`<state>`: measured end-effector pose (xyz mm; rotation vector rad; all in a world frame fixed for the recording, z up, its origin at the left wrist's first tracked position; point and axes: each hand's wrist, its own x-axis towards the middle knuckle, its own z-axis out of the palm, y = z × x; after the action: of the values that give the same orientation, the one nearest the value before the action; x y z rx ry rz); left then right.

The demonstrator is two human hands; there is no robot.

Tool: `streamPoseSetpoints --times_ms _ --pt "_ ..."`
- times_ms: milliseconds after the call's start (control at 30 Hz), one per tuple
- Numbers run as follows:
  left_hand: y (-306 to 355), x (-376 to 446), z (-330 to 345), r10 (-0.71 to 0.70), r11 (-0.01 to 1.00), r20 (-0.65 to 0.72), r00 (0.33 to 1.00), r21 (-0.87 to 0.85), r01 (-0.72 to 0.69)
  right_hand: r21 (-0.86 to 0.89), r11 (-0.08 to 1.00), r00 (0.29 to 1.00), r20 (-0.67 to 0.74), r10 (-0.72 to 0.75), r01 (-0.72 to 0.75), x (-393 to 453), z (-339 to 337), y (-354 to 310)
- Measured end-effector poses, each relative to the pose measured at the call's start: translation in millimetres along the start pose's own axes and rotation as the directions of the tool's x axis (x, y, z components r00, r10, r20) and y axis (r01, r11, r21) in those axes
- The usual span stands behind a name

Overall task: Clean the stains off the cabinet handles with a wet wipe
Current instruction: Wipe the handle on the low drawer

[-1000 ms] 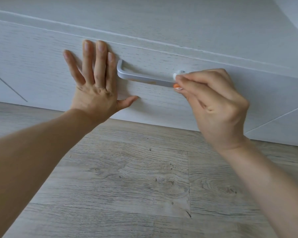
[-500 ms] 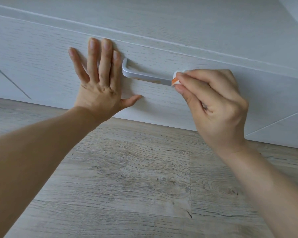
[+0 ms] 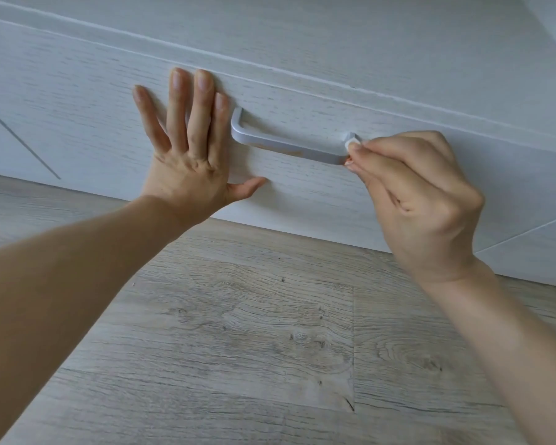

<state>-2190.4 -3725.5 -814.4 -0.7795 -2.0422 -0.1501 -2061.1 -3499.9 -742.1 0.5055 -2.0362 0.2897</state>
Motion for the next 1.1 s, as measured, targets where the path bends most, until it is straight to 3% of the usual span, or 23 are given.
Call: streamPoseSetpoints --times_ms 200,500,667,867,1100 --pt "-0.8 0.2 -0.7 0.002 1.000 0.000 1.000 -0.005 -0.002 0.044 0.998 0.999 0.040 -0.036 0.034 1.6 0.0 -3.5" --pt "0.2 -0.7 -0.8 -0.003 1.000 0.009 1.000 0.003 0.003 -0.022 0.997 0.997 0.027 0.074 -0.073 1.5 1.7 1.5" --pt "-0.5 -0.7 -0.5 -0.001 1.000 0.016 1.000 -0.003 0.001 0.033 0.980 0.979 0.067 0.193 -0.196 -4.8 4.4 -12.5" --pt "0.4 0.6 -0.9 -0.004 1.000 0.022 1.000 -0.020 0.004 0.099 0.994 0.997 0.056 0.043 -0.049 1.0 -5.0 -21.5" --pt "0.8 0.2 -1.6 -0.004 1.000 0.020 1.000 -0.022 0.004 0.031 0.999 0.995 0.095 -0.027 0.024 9.8 4.3 -12.6"
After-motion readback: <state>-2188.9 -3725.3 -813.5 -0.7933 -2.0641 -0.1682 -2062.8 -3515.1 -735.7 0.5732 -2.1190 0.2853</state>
